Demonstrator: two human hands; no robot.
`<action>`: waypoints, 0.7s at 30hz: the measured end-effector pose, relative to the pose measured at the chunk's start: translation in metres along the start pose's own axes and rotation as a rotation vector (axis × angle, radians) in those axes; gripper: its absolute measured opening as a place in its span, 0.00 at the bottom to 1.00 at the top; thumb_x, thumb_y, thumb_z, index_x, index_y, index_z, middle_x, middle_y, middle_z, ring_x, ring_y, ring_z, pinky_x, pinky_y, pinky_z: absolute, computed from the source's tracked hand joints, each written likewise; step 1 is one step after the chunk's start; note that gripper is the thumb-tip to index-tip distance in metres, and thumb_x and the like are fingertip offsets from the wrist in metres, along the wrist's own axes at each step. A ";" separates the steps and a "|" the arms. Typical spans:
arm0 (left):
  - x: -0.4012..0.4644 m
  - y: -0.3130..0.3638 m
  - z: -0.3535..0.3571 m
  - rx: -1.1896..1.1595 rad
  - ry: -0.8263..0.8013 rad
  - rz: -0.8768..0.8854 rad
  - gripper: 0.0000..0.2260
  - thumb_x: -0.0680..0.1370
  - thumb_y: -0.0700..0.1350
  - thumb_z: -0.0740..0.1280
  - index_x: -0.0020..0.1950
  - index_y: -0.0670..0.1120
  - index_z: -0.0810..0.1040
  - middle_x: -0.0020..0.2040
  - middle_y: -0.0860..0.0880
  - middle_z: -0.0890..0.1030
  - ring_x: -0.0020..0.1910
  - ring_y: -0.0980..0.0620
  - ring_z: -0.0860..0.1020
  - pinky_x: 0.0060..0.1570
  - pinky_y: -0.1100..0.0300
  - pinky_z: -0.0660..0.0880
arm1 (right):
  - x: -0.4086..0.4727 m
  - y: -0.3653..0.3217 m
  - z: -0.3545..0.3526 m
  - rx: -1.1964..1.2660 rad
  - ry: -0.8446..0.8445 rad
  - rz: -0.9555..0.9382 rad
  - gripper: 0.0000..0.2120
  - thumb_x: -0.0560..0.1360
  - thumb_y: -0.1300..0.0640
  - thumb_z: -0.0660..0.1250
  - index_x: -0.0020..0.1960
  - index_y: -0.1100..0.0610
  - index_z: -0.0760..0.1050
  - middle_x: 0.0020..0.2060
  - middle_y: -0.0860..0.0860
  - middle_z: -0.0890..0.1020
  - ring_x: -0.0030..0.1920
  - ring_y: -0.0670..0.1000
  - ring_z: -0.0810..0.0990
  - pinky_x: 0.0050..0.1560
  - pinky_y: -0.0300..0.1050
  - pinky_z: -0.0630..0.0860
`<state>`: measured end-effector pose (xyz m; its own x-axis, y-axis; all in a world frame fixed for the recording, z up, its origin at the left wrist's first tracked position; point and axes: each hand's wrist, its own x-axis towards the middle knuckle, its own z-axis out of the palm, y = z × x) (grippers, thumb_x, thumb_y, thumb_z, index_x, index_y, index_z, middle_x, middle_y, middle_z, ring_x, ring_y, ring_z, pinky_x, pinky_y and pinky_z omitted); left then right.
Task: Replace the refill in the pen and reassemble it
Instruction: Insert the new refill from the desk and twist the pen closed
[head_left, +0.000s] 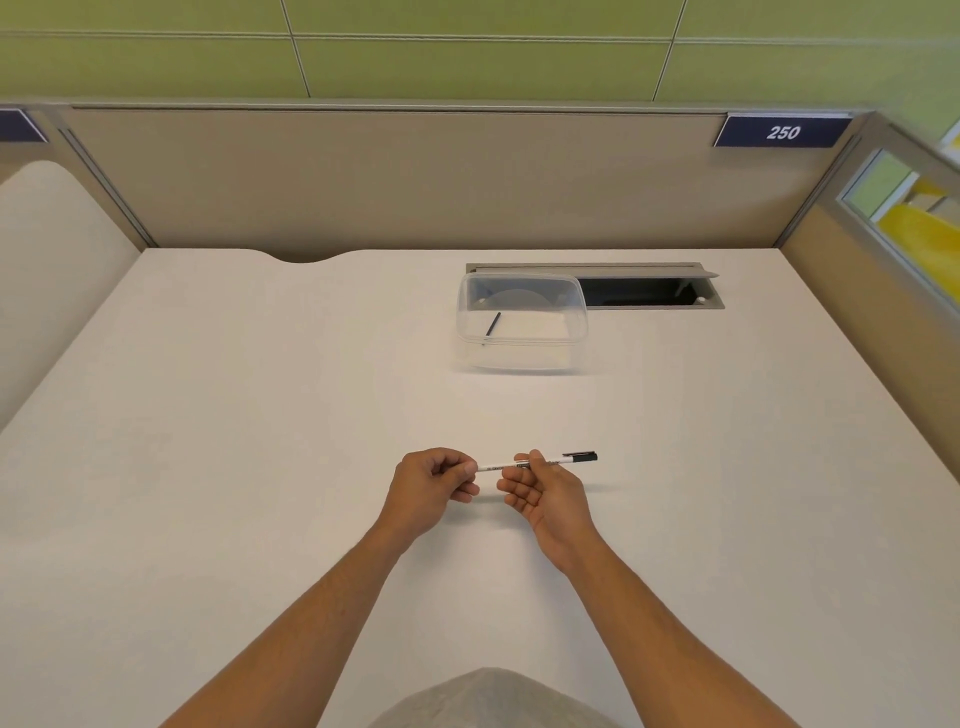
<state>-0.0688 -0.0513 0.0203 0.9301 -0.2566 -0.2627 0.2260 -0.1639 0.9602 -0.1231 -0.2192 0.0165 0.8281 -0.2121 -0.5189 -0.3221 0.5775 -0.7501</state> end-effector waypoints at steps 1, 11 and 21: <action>0.000 -0.001 0.000 -0.025 0.004 -0.005 0.04 0.76 0.39 0.71 0.42 0.43 0.84 0.35 0.45 0.85 0.37 0.45 0.85 0.38 0.60 0.81 | 0.000 0.000 0.000 -0.004 -0.006 0.000 0.13 0.79 0.52 0.62 0.51 0.61 0.78 0.37 0.56 0.85 0.39 0.54 0.84 0.36 0.44 0.80; 0.000 -0.006 -0.001 -0.230 0.007 -0.058 0.04 0.76 0.39 0.70 0.45 0.43 0.85 0.39 0.42 0.86 0.42 0.42 0.85 0.41 0.59 0.82 | -0.002 -0.006 -0.004 -0.006 -0.058 0.029 0.09 0.77 0.57 0.65 0.51 0.60 0.80 0.39 0.57 0.85 0.41 0.54 0.84 0.38 0.43 0.80; 0.005 -0.003 -0.009 -0.245 0.004 -0.063 0.06 0.76 0.36 0.69 0.42 0.43 0.85 0.38 0.41 0.85 0.42 0.41 0.85 0.40 0.60 0.81 | 0.000 -0.016 -0.006 -0.054 0.080 0.001 0.18 0.72 0.57 0.72 0.59 0.54 0.71 0.44 0.56 0.82 0.42 0.54 0.83 0.38 0.47 0.79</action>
<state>-0.0621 -0.0435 0.0166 0.9130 -0.2493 -0.3228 0.3464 0.0562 0.9364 -0.1205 -0.2337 0.0259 0.7893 -0.2746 -0.5491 -0.3491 0.5350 -0.7694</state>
